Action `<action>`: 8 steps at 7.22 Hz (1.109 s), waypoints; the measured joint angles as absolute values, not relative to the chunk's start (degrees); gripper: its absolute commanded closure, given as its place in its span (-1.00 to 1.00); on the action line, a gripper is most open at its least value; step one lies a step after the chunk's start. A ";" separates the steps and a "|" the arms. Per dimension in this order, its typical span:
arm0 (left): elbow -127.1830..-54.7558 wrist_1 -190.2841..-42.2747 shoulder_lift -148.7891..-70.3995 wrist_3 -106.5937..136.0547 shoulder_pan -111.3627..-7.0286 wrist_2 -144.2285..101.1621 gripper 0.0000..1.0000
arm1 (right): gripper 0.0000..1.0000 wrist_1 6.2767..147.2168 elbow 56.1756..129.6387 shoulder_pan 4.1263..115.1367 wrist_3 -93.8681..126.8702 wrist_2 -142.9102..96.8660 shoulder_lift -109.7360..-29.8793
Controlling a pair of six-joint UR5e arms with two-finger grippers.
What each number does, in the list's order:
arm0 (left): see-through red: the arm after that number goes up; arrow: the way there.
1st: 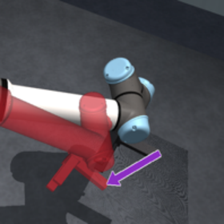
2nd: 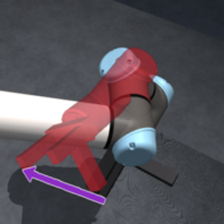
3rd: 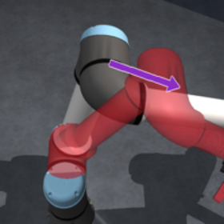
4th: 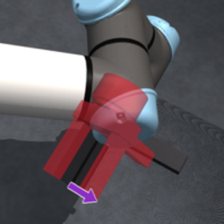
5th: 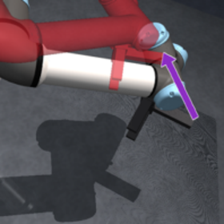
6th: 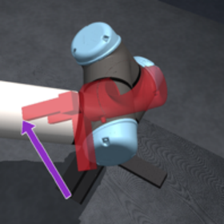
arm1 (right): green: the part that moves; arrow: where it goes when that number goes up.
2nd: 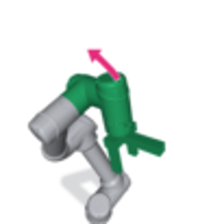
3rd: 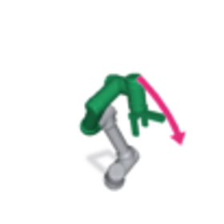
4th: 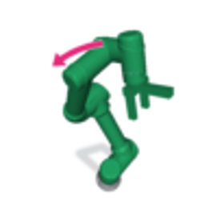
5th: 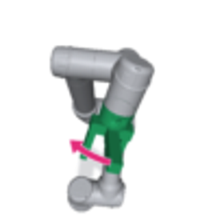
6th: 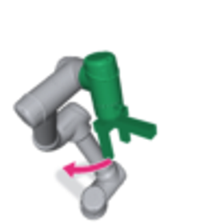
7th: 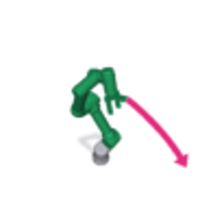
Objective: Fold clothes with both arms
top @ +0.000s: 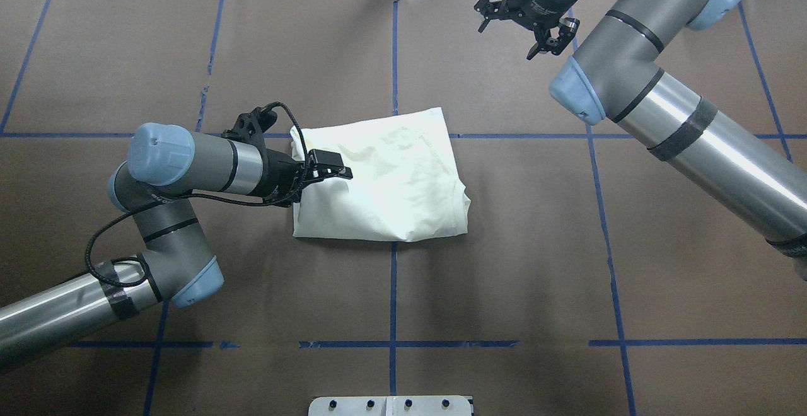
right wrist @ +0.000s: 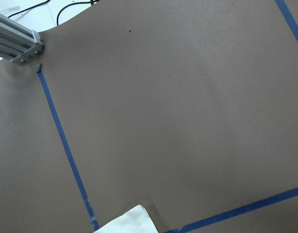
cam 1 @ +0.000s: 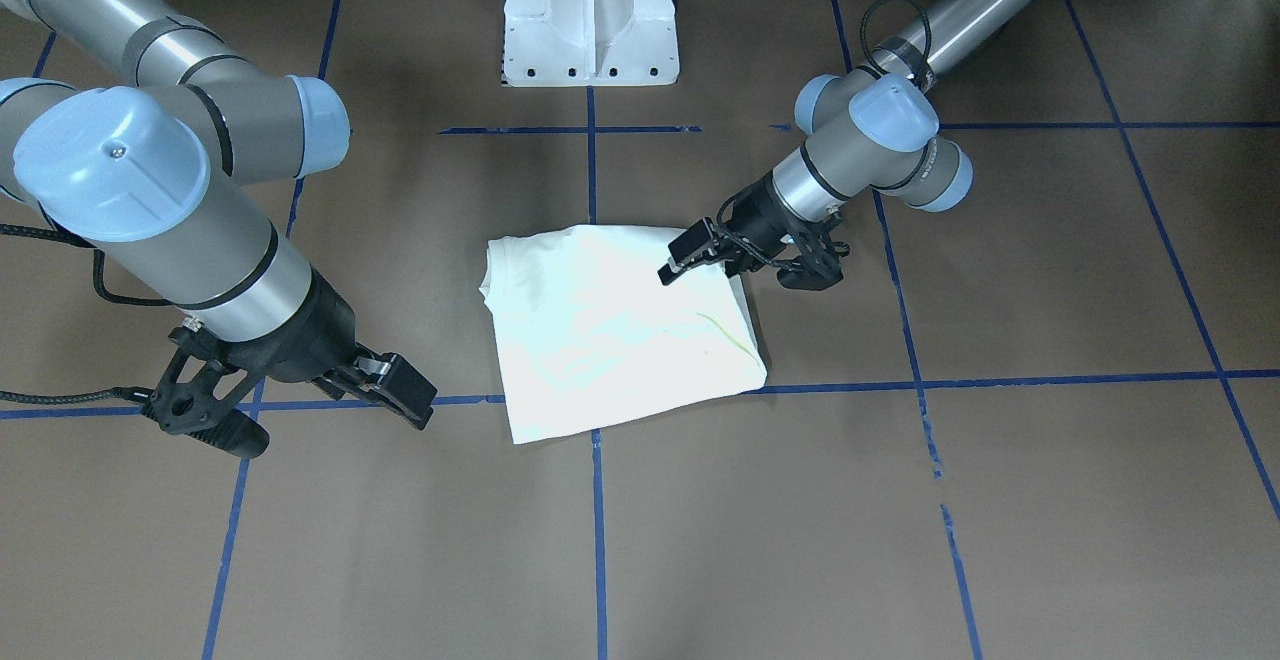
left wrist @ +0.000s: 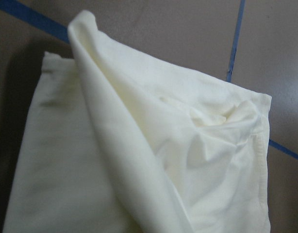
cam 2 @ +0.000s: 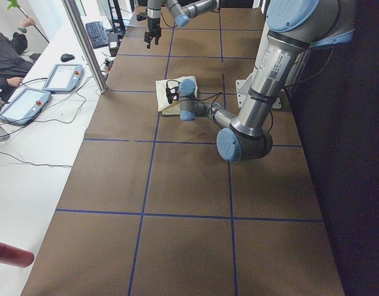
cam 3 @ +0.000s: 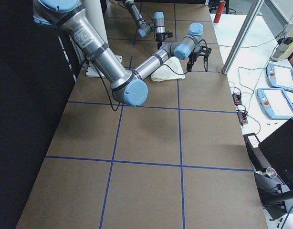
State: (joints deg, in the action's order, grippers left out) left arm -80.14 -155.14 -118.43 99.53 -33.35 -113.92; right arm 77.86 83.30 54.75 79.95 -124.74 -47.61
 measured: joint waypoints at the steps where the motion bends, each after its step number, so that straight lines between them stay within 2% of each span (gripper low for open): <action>1: -80.72 -155.18 -118.23 99.61 -32.60 -114.94 -1.00 | -1.00 77.87 83.57 54.78 79.92 -124.77 -47.88; 8: -96.97 -154.59 -104.53 101.80 -25.06 -115.76 -1.00 | -1.00 77.87 85.55 54.85 79.77 -124.78 -49.53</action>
